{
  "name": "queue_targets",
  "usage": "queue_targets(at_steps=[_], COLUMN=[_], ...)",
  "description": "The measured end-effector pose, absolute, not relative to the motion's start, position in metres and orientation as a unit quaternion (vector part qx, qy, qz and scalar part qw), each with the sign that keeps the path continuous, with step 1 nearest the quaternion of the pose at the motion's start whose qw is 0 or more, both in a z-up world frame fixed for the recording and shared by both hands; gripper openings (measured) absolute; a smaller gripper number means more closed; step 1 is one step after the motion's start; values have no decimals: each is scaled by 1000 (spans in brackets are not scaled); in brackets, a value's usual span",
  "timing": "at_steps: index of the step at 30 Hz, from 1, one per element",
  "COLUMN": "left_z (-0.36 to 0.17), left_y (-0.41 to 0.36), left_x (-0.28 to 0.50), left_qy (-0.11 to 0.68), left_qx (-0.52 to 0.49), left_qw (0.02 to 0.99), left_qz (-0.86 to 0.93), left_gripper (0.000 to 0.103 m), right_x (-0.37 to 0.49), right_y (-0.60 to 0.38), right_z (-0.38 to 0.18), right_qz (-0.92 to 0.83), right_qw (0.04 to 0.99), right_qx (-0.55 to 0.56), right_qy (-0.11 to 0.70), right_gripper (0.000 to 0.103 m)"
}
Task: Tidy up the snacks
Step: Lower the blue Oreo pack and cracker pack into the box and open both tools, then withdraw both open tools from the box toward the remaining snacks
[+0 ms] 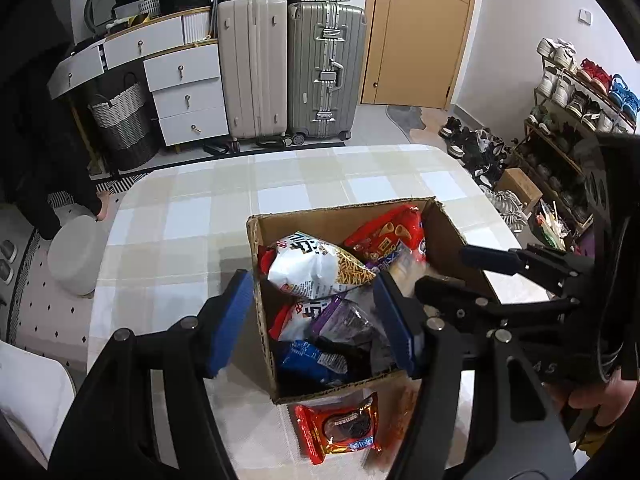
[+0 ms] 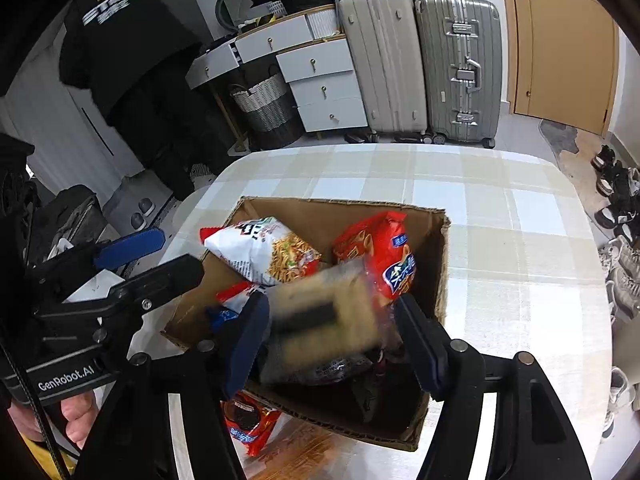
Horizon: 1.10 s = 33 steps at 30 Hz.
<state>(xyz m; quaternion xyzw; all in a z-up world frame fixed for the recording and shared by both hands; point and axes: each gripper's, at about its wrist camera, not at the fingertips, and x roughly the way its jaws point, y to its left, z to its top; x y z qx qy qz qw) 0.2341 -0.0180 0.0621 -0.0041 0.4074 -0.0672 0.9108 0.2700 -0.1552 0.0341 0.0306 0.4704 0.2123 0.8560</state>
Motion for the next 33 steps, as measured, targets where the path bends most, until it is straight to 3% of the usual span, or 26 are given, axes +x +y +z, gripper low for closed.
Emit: queue_targets(at_steps=[11,17,23,29,33], left_z=[78,96,116,130,135], left_y=[-8,2,13,18,24], left_x=[202,164,114,64,29], left_qy=[401,395,374,359,338], left_qx=[1,2,-6,7,-12], left_qw=[914,917,926,933,941], left_qz=[-59,-53,-41,-17,-6], left_gripper=[61,67,81,86,102], right_x=[254,224,176,134,106], right_y=[-156,-158,-160,-153,-151], right_z=[58,87,127,146,153], right_qz=[211,212,213,222,226], right_qw=[863,868,887,891,894], right_qx=[26,17,16,7,7], right_qy=[459,449,409,395,387], right_gripper=[67,68,91,92,93])
